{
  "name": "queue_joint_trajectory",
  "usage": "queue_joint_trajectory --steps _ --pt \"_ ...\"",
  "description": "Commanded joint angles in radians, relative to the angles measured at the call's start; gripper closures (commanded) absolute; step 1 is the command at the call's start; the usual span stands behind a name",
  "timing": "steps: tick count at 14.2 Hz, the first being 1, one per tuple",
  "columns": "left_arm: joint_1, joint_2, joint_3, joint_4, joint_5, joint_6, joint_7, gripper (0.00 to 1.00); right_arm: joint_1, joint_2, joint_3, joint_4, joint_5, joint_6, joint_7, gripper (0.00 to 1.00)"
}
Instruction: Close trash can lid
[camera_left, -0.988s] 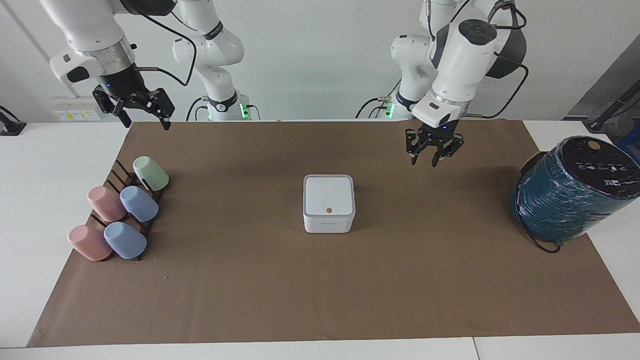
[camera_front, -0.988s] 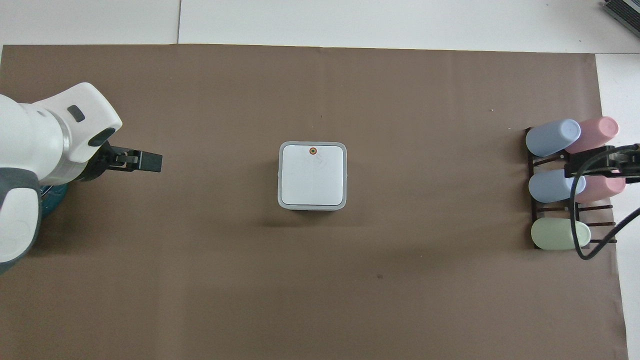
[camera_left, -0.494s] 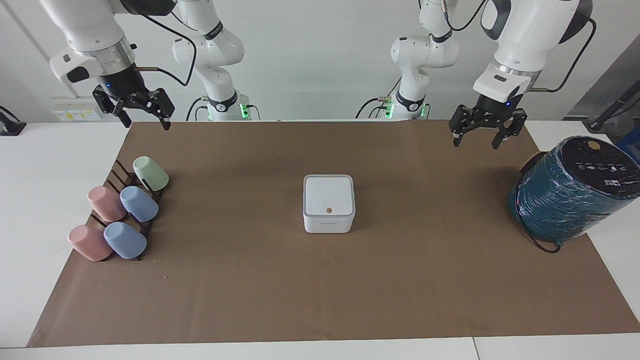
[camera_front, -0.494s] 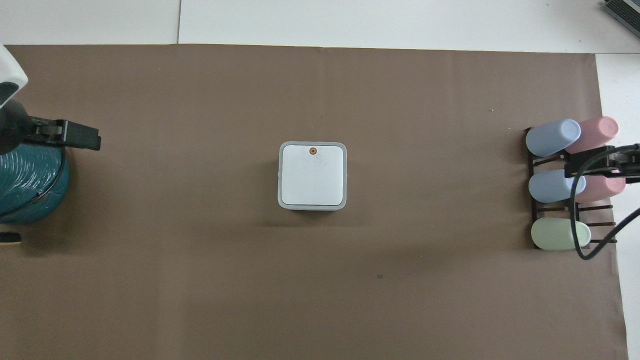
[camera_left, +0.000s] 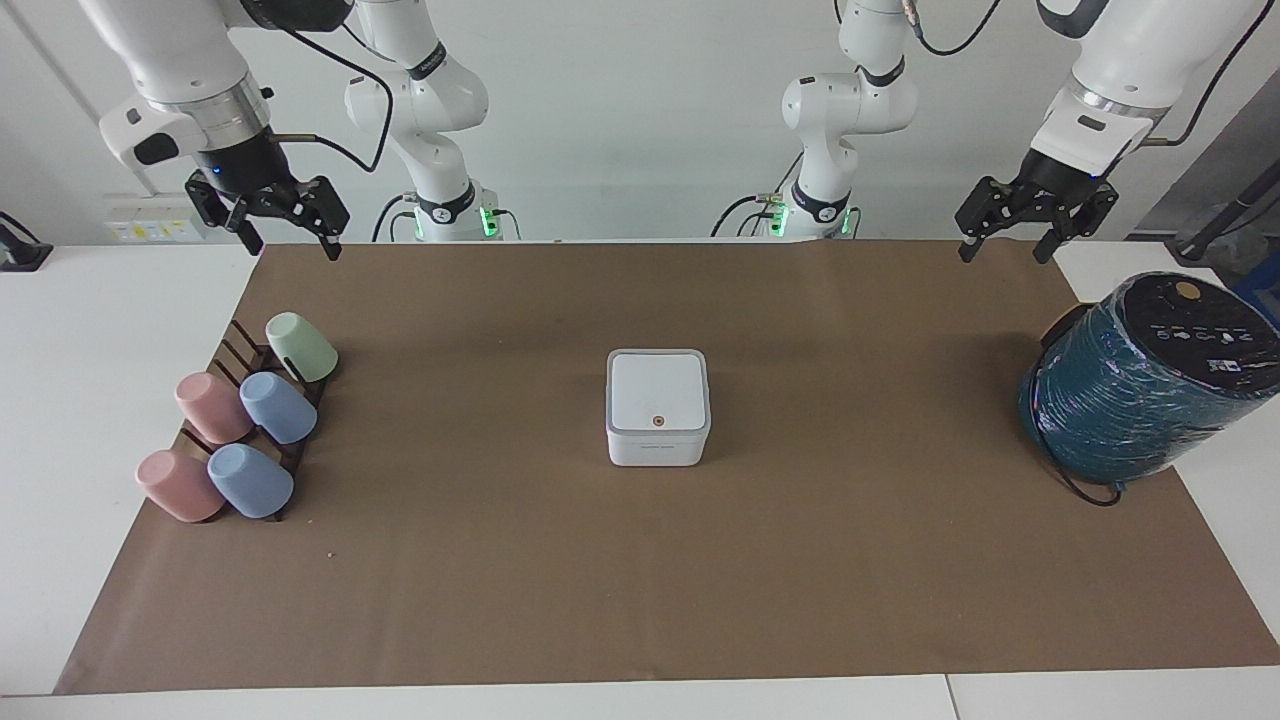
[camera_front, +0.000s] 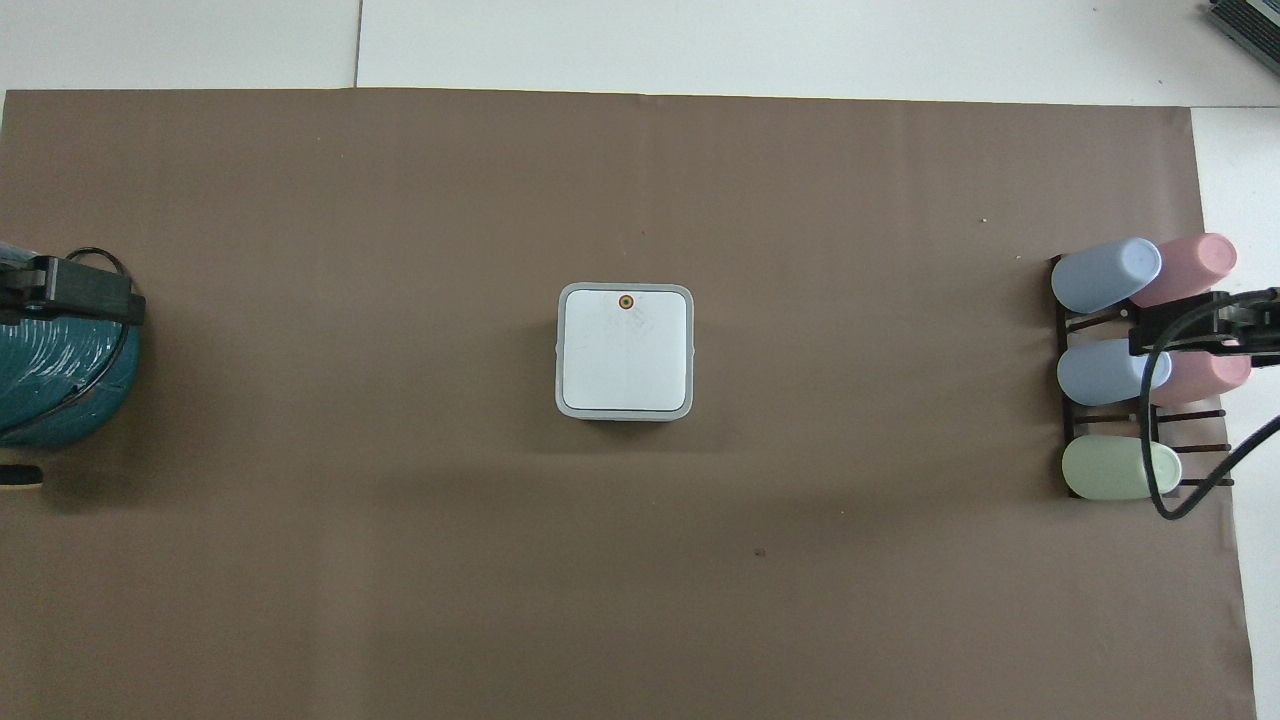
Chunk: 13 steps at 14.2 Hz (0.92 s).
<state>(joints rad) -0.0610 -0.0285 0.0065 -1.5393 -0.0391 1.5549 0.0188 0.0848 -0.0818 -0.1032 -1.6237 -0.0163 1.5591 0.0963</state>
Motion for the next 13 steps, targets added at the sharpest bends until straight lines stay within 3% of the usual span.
queue_joint_trajectory --steps 1,13 --pt "-0.006 -0.027 0.001 -0.036 0.002 0.014 0.001 0.0 -0.003 -0.012 0.005 -0.002 -0.002 -0.014 0.013 0.0" --pt "0.003 -0.03 -0.002 -0.041 0.045 0.007 0.004 0.0 -0.003 -0.012 0.005 -0.002 -0.002 -0.014 0.013 0.0"
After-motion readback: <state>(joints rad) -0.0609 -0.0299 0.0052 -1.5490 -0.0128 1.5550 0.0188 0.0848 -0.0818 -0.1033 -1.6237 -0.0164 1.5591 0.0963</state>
